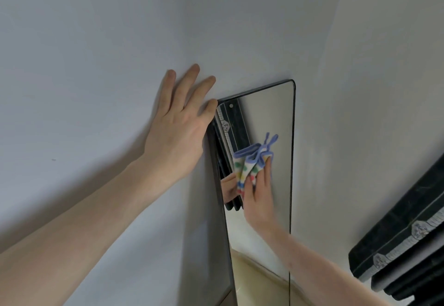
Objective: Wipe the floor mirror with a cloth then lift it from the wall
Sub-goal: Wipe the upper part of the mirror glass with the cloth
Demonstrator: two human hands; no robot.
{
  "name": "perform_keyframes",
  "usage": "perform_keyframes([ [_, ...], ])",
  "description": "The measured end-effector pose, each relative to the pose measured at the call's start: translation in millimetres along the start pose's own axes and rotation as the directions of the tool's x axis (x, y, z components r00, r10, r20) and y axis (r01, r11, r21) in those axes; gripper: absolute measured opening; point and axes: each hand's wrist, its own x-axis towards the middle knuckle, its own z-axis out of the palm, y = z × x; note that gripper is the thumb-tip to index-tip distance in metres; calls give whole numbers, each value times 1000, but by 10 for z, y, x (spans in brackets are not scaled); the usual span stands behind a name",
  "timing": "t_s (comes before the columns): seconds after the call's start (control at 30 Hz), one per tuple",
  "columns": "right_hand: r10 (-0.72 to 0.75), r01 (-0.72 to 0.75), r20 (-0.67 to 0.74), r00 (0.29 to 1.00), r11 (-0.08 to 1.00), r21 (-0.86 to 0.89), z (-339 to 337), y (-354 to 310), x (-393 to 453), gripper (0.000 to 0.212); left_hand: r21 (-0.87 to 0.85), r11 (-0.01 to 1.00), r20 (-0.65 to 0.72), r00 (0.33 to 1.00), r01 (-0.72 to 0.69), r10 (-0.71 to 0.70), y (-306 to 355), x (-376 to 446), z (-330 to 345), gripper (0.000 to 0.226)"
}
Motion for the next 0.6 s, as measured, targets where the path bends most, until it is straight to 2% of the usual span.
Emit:
perform_keyframes([
  [0.07,7,-8,-5,1000,999,-45,-114,199,267,66,0,1000,3,1000,4,-4,8,-1,10,63],
  [0.17,106,-107,-20,994,991,-81,-290,551,706,65,5,1000,5,1000,8,-8,17,3,19,64],
  [0.37,297,-296,-69,952,955,35,-594,952,1455,60,6,999,16,999,31,-31,7,25,39,66],
  [0.47,341,-336,-74,937,939,79,-610,1085,1508,58,5,999,31,999,35,-35,13,29,39,68],
  [0.6,352,-349,-73,933,936,50,-405,1218,1080,62,-3,999,38,999,35,-34,17,16,26,66],
])
